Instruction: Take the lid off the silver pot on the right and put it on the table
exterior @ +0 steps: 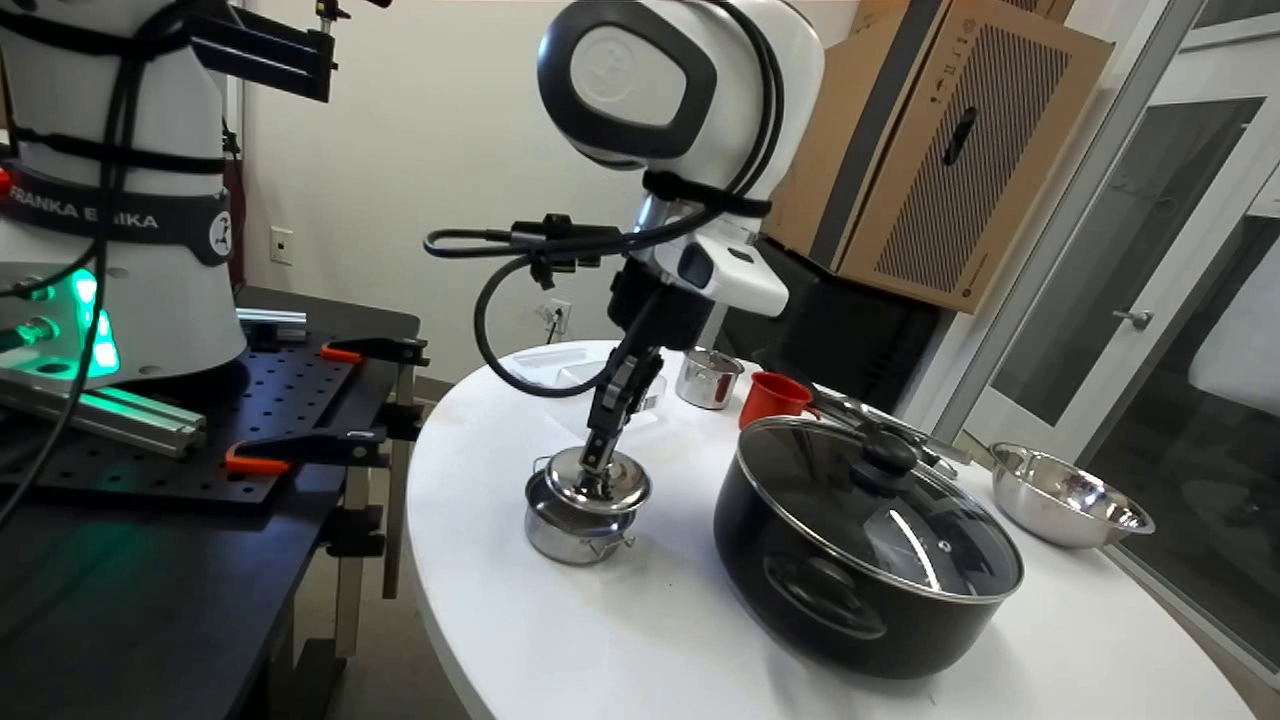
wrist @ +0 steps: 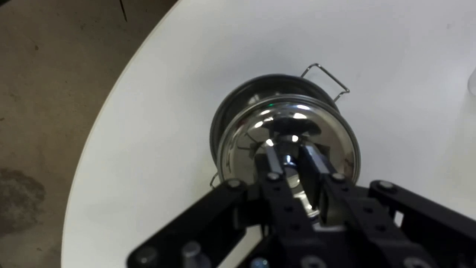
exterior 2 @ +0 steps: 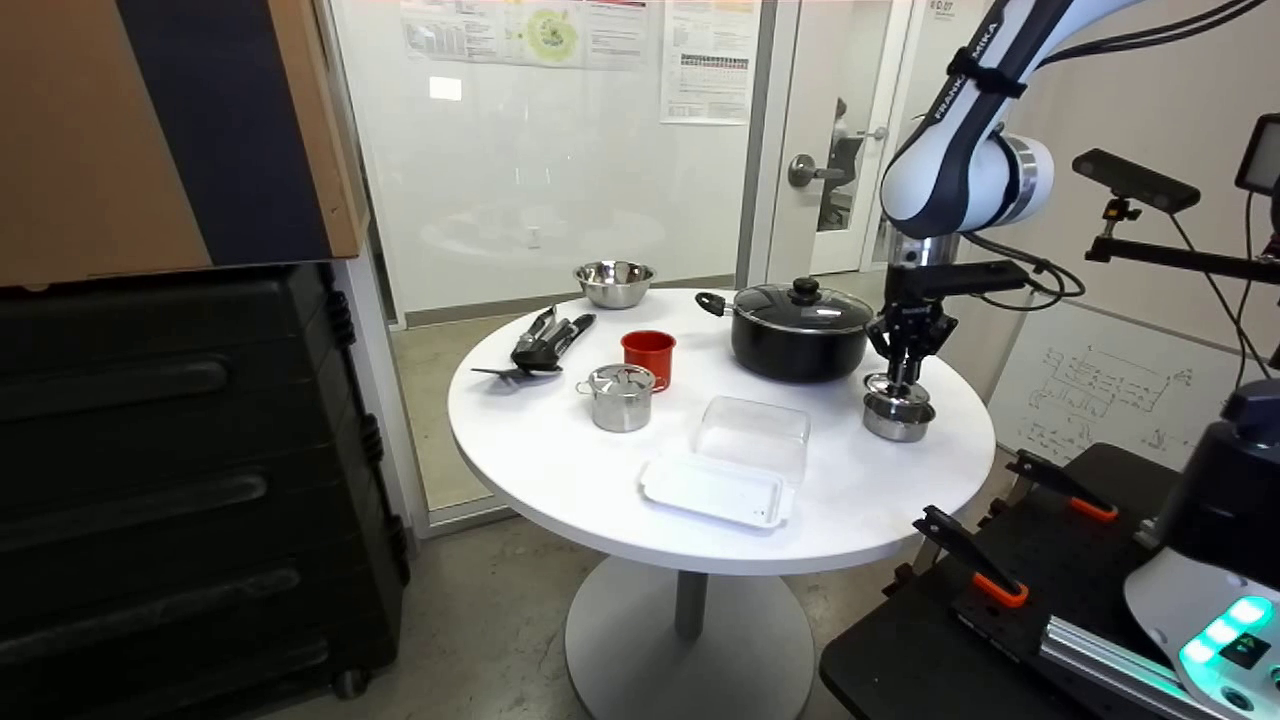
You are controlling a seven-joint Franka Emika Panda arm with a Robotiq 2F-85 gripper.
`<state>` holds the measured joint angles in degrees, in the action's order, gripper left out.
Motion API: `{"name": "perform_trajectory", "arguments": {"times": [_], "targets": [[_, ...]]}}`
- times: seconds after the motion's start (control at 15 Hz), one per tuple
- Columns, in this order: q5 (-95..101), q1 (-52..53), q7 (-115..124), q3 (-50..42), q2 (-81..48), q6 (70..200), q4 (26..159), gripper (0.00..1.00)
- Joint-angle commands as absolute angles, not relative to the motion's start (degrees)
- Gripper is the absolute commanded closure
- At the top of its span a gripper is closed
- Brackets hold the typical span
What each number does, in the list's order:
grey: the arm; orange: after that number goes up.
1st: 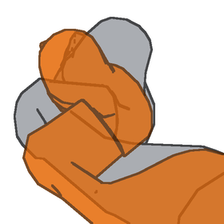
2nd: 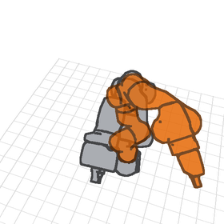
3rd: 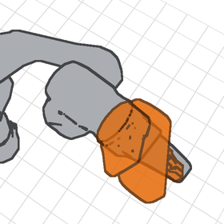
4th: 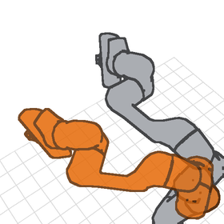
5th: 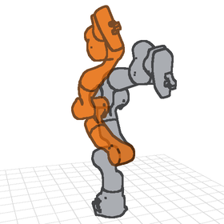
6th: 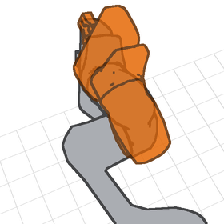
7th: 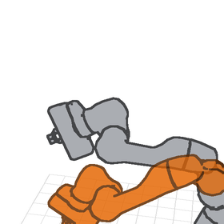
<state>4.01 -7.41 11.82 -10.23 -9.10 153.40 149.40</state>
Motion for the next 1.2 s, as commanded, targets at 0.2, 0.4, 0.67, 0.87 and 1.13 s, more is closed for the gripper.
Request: {"name": "perform_trajectory", "arguments": {"times": [0.2,0.4,0.67,0.87,1.13], "targets": [[4.5,-6.3,11.7,-8.8,-2.7,149.3,149.6,0.95],[4.9,-5.1,14.0,-7.4,-6.0,149.1,146.3,0.95],[5.4,-3.2,17.9,-6.6,-10.5,149.3,142.0,0.95],[5.3,-1.4,19.8,-6.7,-14.1,148.6,138.9,0.95],[4.3,0.2,20.2,-6.7,-17.2,148.0,137.1,0.95]]}}
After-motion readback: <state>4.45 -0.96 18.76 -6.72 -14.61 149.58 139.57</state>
